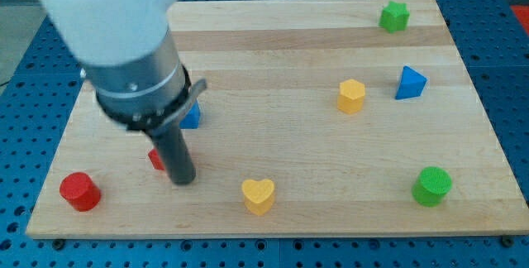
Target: Place the red star above the red circle
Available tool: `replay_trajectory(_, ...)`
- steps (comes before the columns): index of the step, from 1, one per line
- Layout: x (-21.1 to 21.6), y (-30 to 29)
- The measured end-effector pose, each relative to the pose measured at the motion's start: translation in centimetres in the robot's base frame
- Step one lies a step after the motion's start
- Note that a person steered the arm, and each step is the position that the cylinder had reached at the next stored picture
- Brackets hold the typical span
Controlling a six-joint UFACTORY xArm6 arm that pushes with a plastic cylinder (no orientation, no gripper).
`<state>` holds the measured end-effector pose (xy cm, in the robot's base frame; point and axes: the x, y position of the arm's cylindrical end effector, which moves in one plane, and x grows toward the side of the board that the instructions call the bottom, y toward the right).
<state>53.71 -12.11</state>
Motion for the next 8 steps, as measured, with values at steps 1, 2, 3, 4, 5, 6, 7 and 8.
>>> replay_trajectory(1, -6.6, -0.2)
replay_trajectory(2, -12.5, -1.2)
replay_trajectory(3, -12.4, -1.5)
replay_trajectory(4, -6.0, -1.1)
replay_trajectory(5, -4.2, -1.1)
replay_trajectory(6, -2.0, -1.1)
replay_trajectory(7, -2.0, -1.1)
replay_trajectory(8, -1.7, 3.9)
